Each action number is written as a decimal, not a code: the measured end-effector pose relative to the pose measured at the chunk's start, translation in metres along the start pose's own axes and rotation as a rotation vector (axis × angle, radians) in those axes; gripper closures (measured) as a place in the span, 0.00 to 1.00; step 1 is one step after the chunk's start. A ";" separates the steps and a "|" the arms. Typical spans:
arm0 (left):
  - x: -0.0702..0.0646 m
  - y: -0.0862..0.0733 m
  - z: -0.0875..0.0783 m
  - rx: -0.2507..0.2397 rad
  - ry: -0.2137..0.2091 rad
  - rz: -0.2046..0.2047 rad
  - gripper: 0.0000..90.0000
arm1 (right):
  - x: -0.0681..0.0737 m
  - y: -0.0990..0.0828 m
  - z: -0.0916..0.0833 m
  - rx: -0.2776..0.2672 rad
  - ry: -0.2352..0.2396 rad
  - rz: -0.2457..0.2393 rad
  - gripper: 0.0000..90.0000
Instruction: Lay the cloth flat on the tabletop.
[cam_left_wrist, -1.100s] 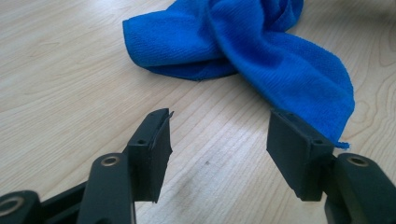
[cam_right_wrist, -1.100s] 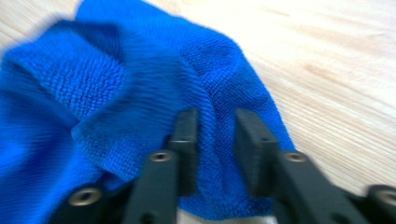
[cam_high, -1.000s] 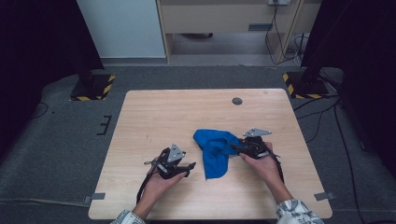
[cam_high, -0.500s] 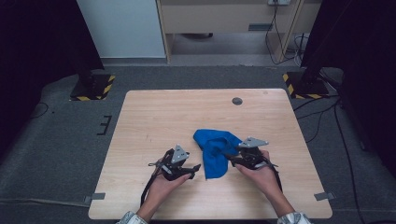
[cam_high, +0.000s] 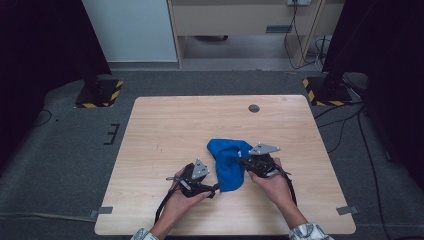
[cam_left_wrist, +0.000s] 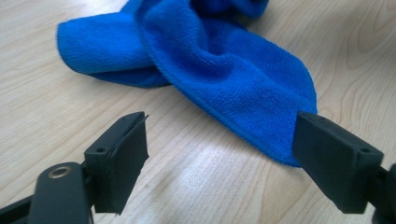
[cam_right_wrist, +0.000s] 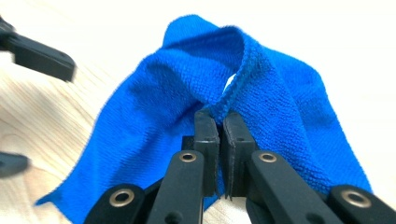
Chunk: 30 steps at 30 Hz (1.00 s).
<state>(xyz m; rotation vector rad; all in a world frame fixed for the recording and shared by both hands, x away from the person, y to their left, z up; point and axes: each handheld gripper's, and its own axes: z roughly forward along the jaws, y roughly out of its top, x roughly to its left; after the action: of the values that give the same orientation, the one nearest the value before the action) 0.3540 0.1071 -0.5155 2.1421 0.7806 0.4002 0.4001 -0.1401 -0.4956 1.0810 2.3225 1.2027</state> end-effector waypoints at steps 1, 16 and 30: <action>0.000 0.000 0.000 0.000 0.000 0.000 0.18 | 0.000 0.000 0.000 0.000 0.000 0.000 0.96; -0.019 0.000 0.024 0.056 -0.028 0.026 0.17 | -0.006 0.011 -0.020 -0.039 -0.006 0.001 0.94; -0.011 0.007 0.032 0.035 -0.076 -0.023 0.86 | -0.010 0.005 -0.025 -0.050 0.000 0.004 0.94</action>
<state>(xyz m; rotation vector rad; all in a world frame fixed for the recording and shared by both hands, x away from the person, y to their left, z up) 0.3651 0.0783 -0.5306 2.1657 0.7734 0.2932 0.3952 -0.1594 -0.4771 1.0685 2.2792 1.2553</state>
